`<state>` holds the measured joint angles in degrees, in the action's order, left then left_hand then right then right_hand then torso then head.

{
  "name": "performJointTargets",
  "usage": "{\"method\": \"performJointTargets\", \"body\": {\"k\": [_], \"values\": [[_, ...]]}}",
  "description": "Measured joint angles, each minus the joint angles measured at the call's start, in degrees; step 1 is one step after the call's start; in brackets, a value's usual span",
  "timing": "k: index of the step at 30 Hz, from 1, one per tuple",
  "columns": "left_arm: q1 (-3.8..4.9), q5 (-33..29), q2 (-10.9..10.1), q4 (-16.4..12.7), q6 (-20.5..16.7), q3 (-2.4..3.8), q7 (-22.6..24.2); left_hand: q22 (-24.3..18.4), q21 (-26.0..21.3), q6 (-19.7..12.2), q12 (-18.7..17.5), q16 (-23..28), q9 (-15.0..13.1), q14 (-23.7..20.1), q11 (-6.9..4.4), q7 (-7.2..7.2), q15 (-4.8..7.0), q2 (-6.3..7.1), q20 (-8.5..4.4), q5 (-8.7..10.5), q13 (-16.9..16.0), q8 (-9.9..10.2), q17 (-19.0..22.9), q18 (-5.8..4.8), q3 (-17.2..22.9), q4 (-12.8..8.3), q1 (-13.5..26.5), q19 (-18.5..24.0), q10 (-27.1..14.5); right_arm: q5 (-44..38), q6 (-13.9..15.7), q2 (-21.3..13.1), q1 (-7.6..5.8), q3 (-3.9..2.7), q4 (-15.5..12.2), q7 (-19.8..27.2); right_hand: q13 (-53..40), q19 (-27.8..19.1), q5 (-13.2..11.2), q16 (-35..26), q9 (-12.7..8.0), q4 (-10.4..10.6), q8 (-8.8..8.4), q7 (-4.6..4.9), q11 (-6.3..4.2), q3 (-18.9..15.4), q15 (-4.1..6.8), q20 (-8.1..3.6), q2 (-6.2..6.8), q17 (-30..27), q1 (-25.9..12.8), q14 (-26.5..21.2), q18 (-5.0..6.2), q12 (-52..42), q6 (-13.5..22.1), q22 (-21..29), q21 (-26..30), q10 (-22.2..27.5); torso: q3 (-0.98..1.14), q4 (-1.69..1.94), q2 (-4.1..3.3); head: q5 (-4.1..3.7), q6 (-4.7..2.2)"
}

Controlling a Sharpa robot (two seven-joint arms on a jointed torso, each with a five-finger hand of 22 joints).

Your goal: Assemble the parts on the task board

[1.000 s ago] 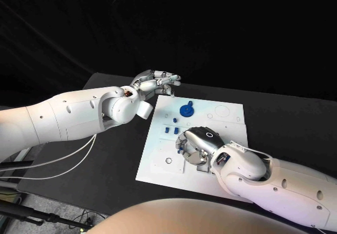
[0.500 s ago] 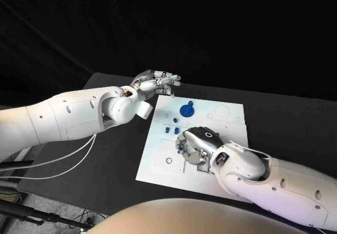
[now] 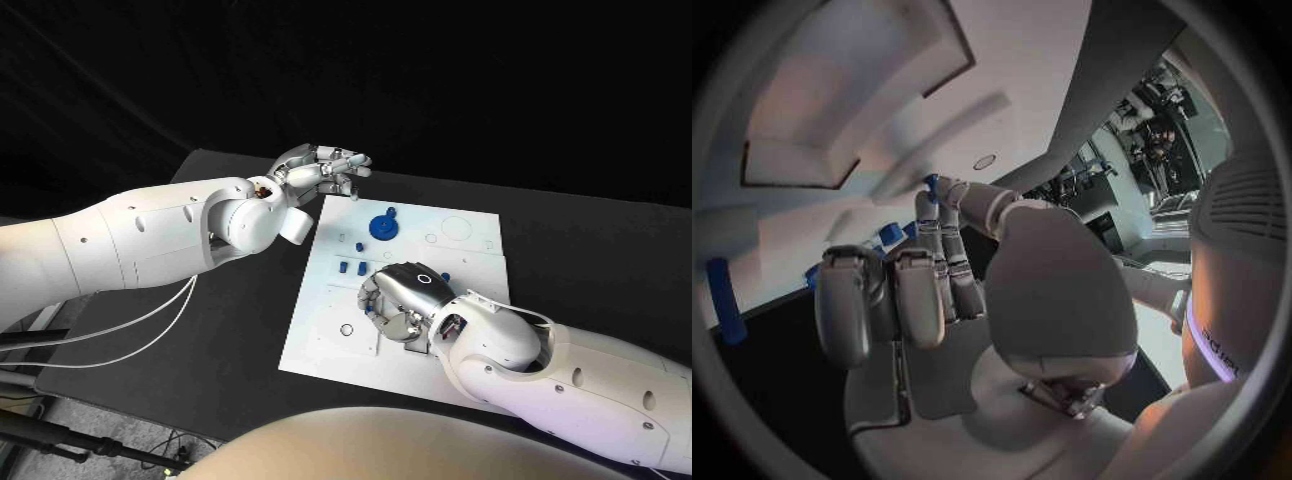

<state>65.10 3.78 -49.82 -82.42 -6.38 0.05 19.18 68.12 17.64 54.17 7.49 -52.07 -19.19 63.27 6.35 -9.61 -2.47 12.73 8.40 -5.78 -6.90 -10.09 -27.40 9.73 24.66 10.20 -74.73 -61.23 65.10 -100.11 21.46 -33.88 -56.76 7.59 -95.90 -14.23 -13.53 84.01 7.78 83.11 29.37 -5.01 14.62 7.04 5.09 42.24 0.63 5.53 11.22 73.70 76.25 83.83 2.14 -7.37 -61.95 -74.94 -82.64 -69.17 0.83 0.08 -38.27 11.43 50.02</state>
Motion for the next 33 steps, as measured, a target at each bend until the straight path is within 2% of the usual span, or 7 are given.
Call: {"method": "performJointTargets", "body": {"k": [5,8,10,19,25,29,33], "values": [[0.0,0.0,-0.02,-0.01,0.1,0.0,-0.11,-0.05,0.0,0.0,0.0,0.0,0.0,0.0,0.0,0.0,0.0,0.0,0.0,0.0,0.0,0.0,0.0,0.0,0.0,0.0,0.0,0.0,0.0,-0.26,0.0,-0.02,0.0,0.04,0.26,0.0,-0.61,0.0,2.06,-0.24,-0.32,0.22,-1.8,1.07,-0.65,-0.84,-0.59,0.0,0.74,-0.8,-2.57,0.13,0.0,2.37,3.0,0.01,2.03,1.03,0.01,-0.01,0.01,-0.01,-0.01],[0.0,0.0,-0.04,-0.01,0.13,0.0,-0.15,-0.05,0.0,0.0,0.0,0.0,0.0,0.0,0.0,0.0,0.0,0.0,0.0,0.0,0.0,0.0,0.0,0.0,0.0,0.0,0.0,0.0,0.0,-0.3,0.12,-0.13,0.12,0.26,0.31,0.02,0.62,-0.83,1.74,-1.63,-1.11,0.02,-3.57,2.29,0.77,-1.45,-1.89,1.28,1.82,-3.24,-4.67,0.19,0.01,3.53,5.8,0.01,5.71,5.17,0.03,-0.01,0.01,-0.01,-0.01],[0.0,0.0,-0.05,-0.01,0.16,0.0,-0.2,-0.05,0.0,0.0,0.0,0.0,0.0,0.0,0.0,0.0,0.0,0.0,0.0,0.0,0.0,0.0,0.0,0.0,0.0,0.0,0.0,0.0,0.0,-0.31,0.35,-0.35,0.2,0.28,0.12,0.16,1.6,-2.14,1.73,-2.46,-1.49,-0.23,-4.14,3.05,1.57,-2.21,-2.37,2.02,2.7,-4.91,-5.04,0.1,0.95,3.45,6.57,0.01,8.5,8.09,0.04,-0.01,0.01,-0.06,-0.01],[0.0,0.0,-0.05,0.09,0.3,0.0,-0.35,-0.1,0.0,0.0,0.0,0.0,0.01,0.0,0.0,0.0,0.0,0.0,0.0,0.0,0.0,-0.2,-0.01,0.0,-0.15,0.15,0.0,0.0,0.0,-0.28,1.87,-4.01,-0.18,0.34,-3.31,0.53,1.93,-3.09,1.73,-3.23,-1.84,-0.48,-4.22,3.2,1.93,-3.94,-2.57,2.46,3.37,-7.04,-5.27,-0.11,0.94,3.27,6.72,0.01,10.76,9.87,0.04,-0.07,0.08,-0.34,-0.01],[0.0,0.0,-0.07,0.23,0.38,0.0,-0.44,-0.1,0.0,0.0,0.0,0.0,0.01,0.0,0.0,0.0,0.0,0.0,0.0,0.0,0.0,-0.2,-0.01,0.0,-0.15,0.15,0.0,0.0,0.01,0.18,2.56,-8.48,-2.65,0.04,-6.72,0.45,1.92,-3.09,1.95,-3.23,-1.96,-0.34,-4.22,2.93,1.9,-4.55,-2.57,2.46,3.37,-6.57,-5.27,-0.11,0.94,2.12,6.43,0.02,10.24,9.85,0.03,-0.14,0.12,-0.85,-0.01],[0.0,0.0,-0.1,0.35,0.44,-0.01,-0.49,-0.1,0.0,0.0,0.0,0.0,0.01,0.0,0.0,0.0,0.0,0.0,0.0,0.0,0.0,-0.2,-0.01,0.0,-0.15,0.15,0.0,0.0,0.01,1.34,2.56,-11.91,-5.31,-0.29,-8.32,0.17,1.92,-2.68,1.99,-2.96,-2.06,-0.04,-4.22,2.75,1.5,-4.85,-2.57,2.3,3.15,-5.96,-5.49,-0.11,0.95,1.64,6.25,0.02,9.52,9.45,0.01,-0.23,0.15,-1.45,-0.01],[0.0,0.0,-0.11,0.48,0.53,-0.01,-0.54,-0.1,0.0,0.0,0.0,0.0,0.02,0.0,0.0,0.0,0.0,0.0,0.0,0.0,0.0,-0.2,-0.01,0.0,-0.15,0.15,0.0,0.0,0.01,3.3,1.8,-14.82,-8.46,-0.69,-7.87,-0.44,2.05,-2.55,1.52,-2.88,-2.43,0.35,-4.22,2.63,1.51,-6.07,-2.57,2.36,3.41,-5.97,-6.12,-0.11,0.95,1.51,6.37,0.02,9.52,9.45,-0.03,-0.44,0.27,-2.38,-0.01]]}}
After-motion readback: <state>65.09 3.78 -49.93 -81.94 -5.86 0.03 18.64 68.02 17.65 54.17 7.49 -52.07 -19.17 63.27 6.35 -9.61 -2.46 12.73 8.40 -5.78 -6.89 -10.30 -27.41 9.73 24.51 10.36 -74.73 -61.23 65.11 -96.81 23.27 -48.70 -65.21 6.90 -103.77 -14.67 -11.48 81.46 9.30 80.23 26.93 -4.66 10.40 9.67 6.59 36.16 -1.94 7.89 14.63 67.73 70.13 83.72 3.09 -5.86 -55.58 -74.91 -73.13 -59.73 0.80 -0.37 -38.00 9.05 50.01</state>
